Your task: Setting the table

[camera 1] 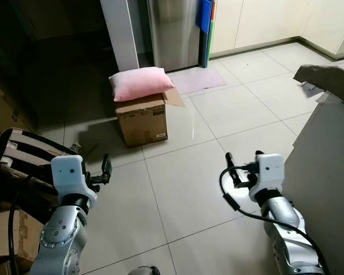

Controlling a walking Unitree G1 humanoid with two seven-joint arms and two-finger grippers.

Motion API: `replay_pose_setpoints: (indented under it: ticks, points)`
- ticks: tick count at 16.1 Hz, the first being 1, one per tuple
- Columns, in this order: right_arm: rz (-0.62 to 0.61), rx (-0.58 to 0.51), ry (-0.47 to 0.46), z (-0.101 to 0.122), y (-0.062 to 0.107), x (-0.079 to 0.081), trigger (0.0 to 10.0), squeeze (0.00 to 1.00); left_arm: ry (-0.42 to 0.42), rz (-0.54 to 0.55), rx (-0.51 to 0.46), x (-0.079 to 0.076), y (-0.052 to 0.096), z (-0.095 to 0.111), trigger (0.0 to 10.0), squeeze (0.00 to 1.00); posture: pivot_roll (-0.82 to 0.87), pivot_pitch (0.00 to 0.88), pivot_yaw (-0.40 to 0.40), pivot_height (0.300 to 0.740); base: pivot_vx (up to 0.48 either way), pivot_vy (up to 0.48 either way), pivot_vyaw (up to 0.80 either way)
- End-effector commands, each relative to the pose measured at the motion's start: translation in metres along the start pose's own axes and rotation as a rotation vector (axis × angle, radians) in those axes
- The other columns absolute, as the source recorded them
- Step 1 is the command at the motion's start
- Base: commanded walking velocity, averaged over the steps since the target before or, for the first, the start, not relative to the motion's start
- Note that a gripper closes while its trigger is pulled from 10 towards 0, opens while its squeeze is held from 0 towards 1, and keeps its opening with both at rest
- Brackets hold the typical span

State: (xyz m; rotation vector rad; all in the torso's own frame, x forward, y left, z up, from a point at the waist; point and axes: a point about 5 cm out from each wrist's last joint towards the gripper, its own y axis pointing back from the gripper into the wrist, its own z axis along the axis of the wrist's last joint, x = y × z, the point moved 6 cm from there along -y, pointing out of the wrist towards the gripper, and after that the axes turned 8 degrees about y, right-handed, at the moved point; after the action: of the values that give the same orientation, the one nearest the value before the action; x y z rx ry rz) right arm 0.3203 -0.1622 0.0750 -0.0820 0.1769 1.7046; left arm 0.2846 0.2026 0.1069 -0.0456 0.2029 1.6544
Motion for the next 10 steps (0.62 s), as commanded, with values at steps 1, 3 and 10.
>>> replay_pose_setpoints:
  ticks: [1,3,10]
  points:
    - [0.007,-0.052,-0.034,0.0120,-0.0009,0.0022,10.0,0.00,-0.006,-0.009,-0.009,-0.0018,-0.0011,0.0015,10.0,0.00,-0.12,0.030,0.101,0.740,0.000,0.000,0.00]
    - [-0.002,-0.053,-0.028,0.0146,-0.0030,0.0022,10.0,0.00,0.002,-0.017,-0.020,-0.0038,-0.0023,0.0040,10.0,0.00,-0.12,0.032,0.102,0.740,0.000,0.000,0.00]
    - [0.027,-0.029,-0.028,0.0095,-0.0046,0.0069,10.0,0.00,0.002,-0.020,-0.024,-0.0051,-0.0060,0.0042,10.0,0.00,-0.12,0.032,0.097,0.740,0.000,0.000,-0.21]
